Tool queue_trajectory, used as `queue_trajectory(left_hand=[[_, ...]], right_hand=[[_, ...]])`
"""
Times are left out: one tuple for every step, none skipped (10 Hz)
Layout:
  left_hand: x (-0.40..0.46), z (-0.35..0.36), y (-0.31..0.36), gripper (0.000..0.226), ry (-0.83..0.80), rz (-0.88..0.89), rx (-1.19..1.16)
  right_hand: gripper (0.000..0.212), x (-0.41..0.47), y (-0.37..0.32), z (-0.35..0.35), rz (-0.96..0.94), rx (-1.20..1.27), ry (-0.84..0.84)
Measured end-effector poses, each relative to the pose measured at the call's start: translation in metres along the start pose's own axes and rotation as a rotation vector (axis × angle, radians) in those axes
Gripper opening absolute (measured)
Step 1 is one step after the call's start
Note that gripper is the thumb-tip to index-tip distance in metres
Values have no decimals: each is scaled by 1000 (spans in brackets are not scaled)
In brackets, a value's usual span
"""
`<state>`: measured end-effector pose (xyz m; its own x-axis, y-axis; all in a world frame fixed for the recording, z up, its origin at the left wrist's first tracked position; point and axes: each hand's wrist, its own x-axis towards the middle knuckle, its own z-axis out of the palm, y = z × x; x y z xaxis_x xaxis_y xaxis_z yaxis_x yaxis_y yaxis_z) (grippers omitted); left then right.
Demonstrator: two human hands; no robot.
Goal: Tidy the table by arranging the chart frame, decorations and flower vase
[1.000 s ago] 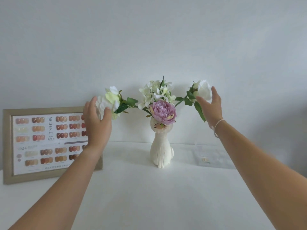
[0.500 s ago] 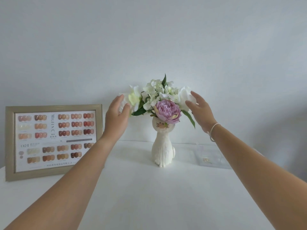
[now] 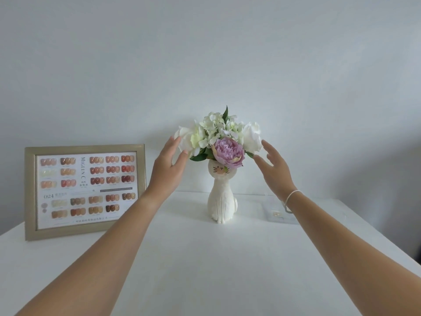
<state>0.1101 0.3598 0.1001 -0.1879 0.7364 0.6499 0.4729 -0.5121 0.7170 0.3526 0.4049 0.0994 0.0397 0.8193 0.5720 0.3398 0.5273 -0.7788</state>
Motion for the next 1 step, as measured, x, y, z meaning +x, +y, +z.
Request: queue_trajectory(left_hand=[[-23,0,2,47,-42,-32,-13]], right_hand=[[49,-31,1,-2,31,15,-15]])
